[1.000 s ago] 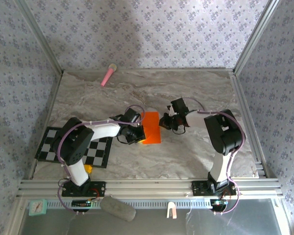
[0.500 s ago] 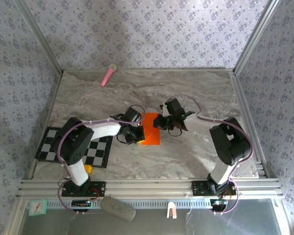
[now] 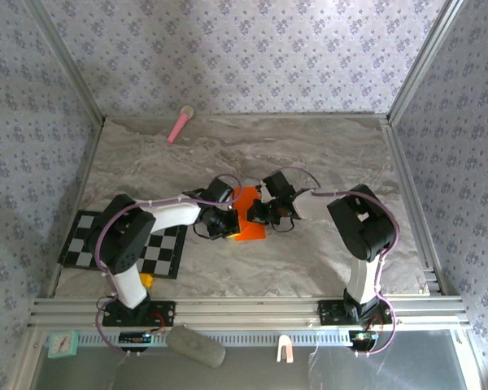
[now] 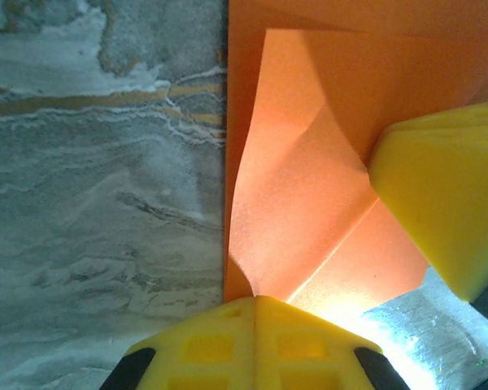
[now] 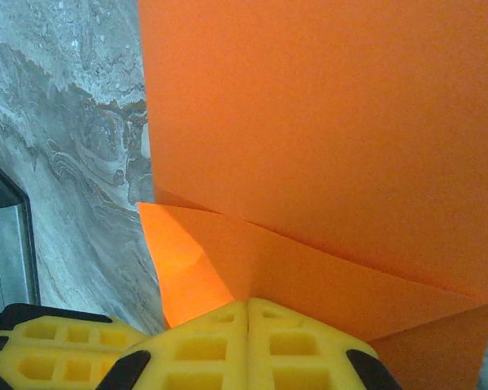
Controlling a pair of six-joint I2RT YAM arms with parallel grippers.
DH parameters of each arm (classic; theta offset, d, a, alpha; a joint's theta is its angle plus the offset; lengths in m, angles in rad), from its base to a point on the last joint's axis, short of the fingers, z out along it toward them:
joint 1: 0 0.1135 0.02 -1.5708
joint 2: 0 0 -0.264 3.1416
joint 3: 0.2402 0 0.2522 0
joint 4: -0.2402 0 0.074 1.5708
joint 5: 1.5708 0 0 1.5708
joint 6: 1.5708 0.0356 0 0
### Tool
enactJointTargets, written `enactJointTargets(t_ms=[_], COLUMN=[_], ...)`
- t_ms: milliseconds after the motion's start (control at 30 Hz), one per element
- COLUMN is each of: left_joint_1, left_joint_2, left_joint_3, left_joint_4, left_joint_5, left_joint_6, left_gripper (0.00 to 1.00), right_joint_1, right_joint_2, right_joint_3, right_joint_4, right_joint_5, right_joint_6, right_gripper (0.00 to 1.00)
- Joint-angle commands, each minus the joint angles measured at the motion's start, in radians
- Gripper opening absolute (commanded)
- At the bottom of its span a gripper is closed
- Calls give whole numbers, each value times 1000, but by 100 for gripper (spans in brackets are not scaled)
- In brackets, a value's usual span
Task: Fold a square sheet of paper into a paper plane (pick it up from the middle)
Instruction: Fold the triangle a second time at the center of the table.
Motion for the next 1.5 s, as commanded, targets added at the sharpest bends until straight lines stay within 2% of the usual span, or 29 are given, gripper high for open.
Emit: enactJointTargets(t_ms=[0,400,567,867,1000,1100,1233,1467], left_joint_1=[-3,-15,28,41,40,41,45,54], left_joint_2=[-24,-108,-168,-52,-8,21,48,110], left_joint_3=[-8,85,79,129,152,171,185,202], left_joint_4=[-147,-274,-142,17,21,-10,-33,-40], left_joint_5=[24,-42,-71,14,10,-38,-96,-102], left_joint_6=[66,141,74,31,40,58,78,65], left_gripper=[2,6,12,14,14,14,13,12], right_joint_1=[-13,-7,-9,-27,-38,-56,-57,-42], right_joint_2=[45,45,-18,-147,-203,-231,-226,-214], right_joint_3=[-2,18,36,-3,-79,-145,-153,-151], right_joint_4=[-80,-107,-94,-69,-41,39,44,19], right_joint_5=[76,68,26,38,89,91,93,146], right_joint_6=[-11,-13,-3,82,151,210,238,297], right_gripper=[1,1,3,20,36,42,44,48])
